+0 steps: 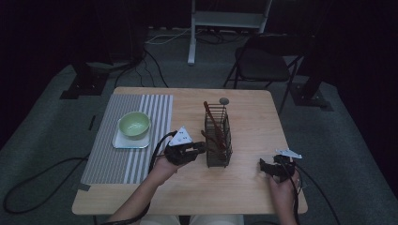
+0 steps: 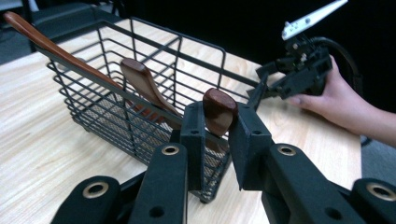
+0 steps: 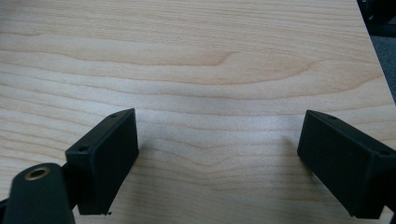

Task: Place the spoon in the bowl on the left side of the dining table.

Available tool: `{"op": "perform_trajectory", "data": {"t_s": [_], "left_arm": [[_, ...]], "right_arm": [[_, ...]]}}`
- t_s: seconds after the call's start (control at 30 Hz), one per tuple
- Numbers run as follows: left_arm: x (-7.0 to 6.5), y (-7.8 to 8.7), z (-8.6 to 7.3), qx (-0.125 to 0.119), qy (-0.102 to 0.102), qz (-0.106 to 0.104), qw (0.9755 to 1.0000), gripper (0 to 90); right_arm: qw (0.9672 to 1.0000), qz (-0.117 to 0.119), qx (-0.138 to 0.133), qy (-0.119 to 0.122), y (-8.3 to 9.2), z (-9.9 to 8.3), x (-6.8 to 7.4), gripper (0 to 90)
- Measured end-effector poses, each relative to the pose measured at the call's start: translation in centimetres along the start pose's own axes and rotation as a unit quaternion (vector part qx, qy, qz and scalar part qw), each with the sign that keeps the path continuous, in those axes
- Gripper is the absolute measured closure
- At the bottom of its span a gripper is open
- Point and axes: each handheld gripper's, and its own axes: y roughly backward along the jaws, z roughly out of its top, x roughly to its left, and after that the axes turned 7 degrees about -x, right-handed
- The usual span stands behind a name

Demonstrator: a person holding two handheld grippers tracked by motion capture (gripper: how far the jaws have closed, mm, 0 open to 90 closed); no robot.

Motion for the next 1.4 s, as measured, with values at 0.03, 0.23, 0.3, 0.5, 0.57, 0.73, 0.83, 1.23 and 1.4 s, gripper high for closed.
{"op": "perform_trajectory", "data": {"t_s": [0.03,0.23,0.3,0.5,0.57,0.73,0.83,1.23,1.4], "left_arm": [[0.0,0.0,0.0,-0.001,0.000,0.003,1.0000,76.2],[-0.1,-0.2,0.3,-0.007,0.002,0.008,0.9999,76.8],[-0.2,-0.3,0.4,-0.012,0.001,0.011,0.9999,77.0],[0.0,-0.1,0.7,-0.026,0.013,0.013,0.9995,84.8],[-0.2,-0.1,0.8,-0.030,0.004,0.023,0.9993,84.9],[-0.3,0.0,1.0,-0.038,0.002,0.030,0.9988,84.9],[-0.4,0.1,1.2,-0.037,-0.001,0.028,0.9989,85.0],[-0.7,1.4,2.5,-0.053,-0.016,0.040,0.9977,85.1],[-0.7,2.3,3.4,-0.067,-0.014,0.041,0.9968,85.0]], "right_arm": [[1.0000,0.000,0.000,0.000,0.0,0.0,0.0,11.6],[1.0000,0.000,0.000,0.000,0.0,0.0,0.0,11.6],[1.0000,0.000,0.000,0.000,0.0,0.0,0.0,11.6],[1.0000,0.000,0.000,0.001,0.0,0.0,0.0,11.6],[1.0000,0.000,0.000,0.001,0.0,0.0,0.0,11.6],[1.0000,0.000,0.000,0.000,0.0,0.0,0.0,11.6],[1.0000,0.000,0.000,0.000,0.0,0.0,0.0,11.6],[1.0000,0.000,0.000,0.000,0.0,0.0,0.0,11.6],[1.0000,0.000,0.000,0.000,0.0,0.0,0.0,11.7]]}}
